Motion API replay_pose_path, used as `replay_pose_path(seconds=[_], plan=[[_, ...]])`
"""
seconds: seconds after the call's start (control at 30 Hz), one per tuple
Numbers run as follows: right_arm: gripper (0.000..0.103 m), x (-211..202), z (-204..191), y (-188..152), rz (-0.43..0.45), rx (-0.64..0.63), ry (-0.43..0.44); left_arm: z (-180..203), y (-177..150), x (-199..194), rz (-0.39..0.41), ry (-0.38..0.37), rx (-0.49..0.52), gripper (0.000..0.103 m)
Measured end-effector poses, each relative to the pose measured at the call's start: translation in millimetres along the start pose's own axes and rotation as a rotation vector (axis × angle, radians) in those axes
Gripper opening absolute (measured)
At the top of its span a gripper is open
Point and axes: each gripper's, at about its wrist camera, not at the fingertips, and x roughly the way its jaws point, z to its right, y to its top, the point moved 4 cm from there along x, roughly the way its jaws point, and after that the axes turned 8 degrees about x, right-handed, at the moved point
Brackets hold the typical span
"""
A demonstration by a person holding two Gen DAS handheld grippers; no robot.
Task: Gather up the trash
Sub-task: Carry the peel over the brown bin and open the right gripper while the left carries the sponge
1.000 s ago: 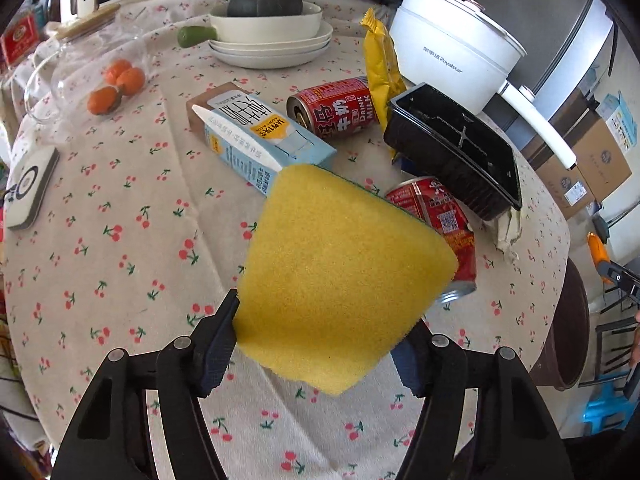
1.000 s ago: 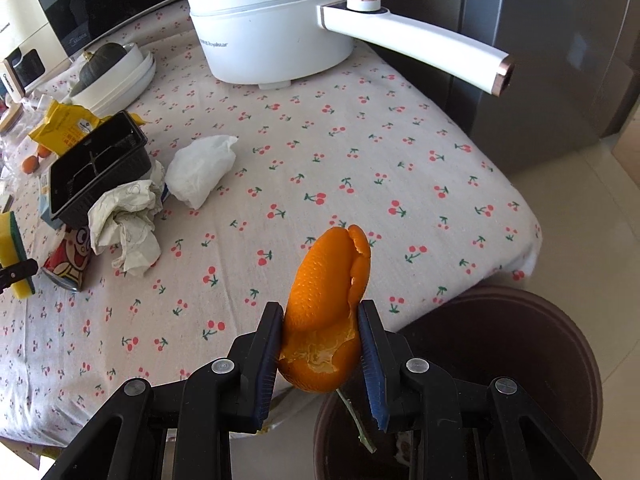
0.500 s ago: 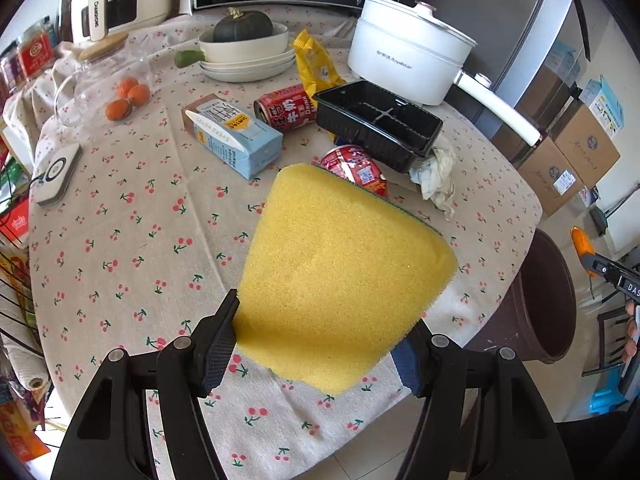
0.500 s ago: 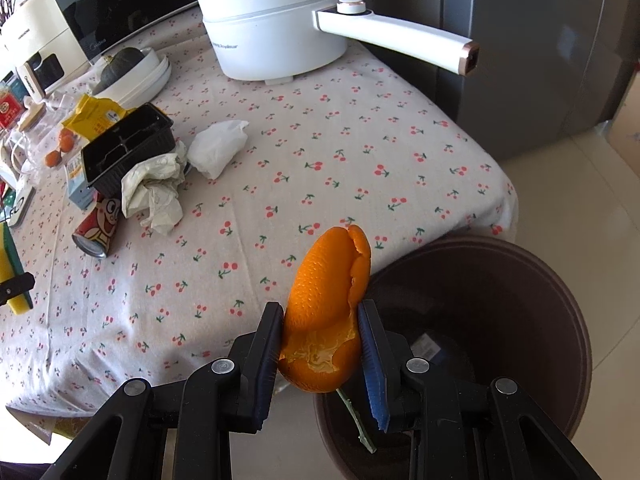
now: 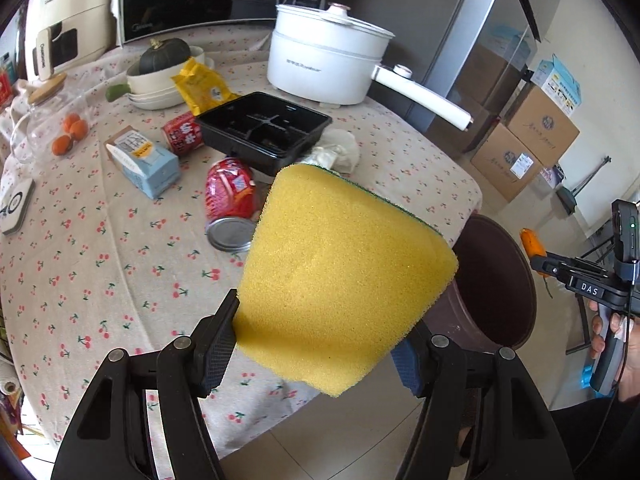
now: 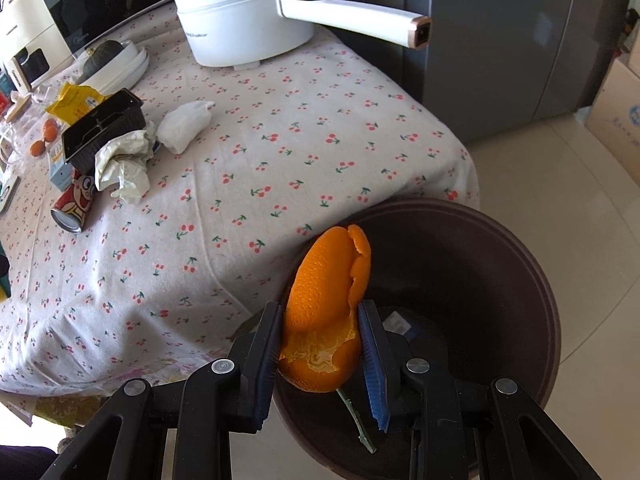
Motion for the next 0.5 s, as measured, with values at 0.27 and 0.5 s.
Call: replay_pose_path(seconds=[0.27, 0.5], plan=[[0.034, 4, 32, -15, -0.026, 0.024, -0.055, 62, 6, 30, -0.039, -0.067, 0.095, 0.07], [0.034, 6, 66, -27, -0.046, 0.055, -0.092, 113, 11, 62, -0.072, -0.125, 0.147, 0.07]])
